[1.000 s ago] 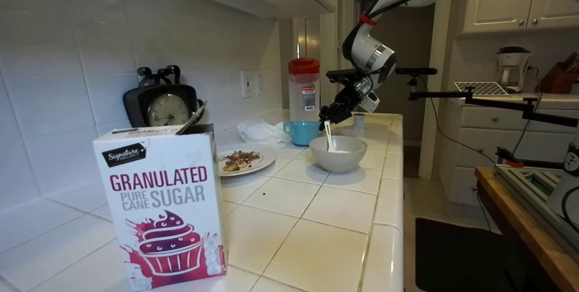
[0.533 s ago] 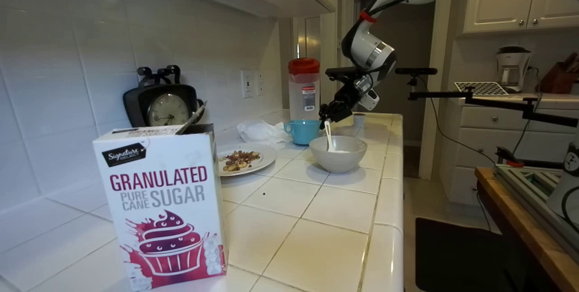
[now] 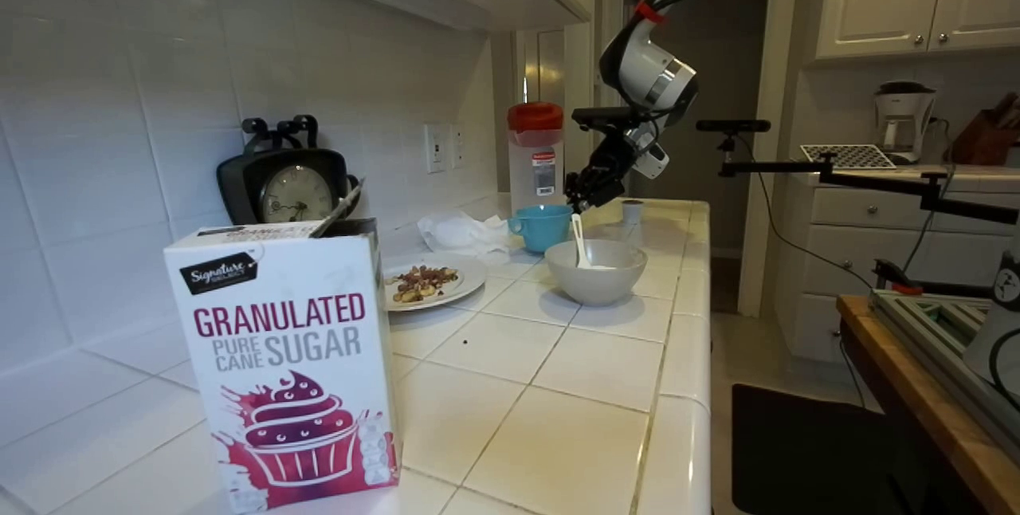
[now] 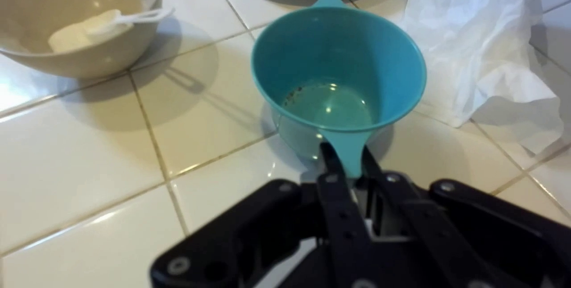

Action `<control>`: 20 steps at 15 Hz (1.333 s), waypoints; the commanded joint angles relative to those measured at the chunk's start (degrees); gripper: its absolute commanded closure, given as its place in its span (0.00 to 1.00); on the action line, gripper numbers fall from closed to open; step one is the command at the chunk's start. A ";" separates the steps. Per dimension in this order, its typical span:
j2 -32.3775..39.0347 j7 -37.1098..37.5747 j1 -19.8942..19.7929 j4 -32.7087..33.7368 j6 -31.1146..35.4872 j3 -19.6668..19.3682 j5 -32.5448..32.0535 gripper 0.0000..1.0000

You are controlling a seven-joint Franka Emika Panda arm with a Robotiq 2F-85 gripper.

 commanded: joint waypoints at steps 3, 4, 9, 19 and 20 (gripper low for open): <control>-0.59 2.13 0.88 -0.06 0.75 0.03 -2.38 0.97; -0.49 2.16 0.89 -0.02 0.68 0.09 -2.43 0.97; -0.07 2.20 0.80 0.17 0.43 0.15 -2.41 0.97; 0.66 2.32 0.65 0.35 0.17 0.24 -1.84 0.62; 0.64 2.44 0.64 0.37 0.13 0.23 -1.87 0.56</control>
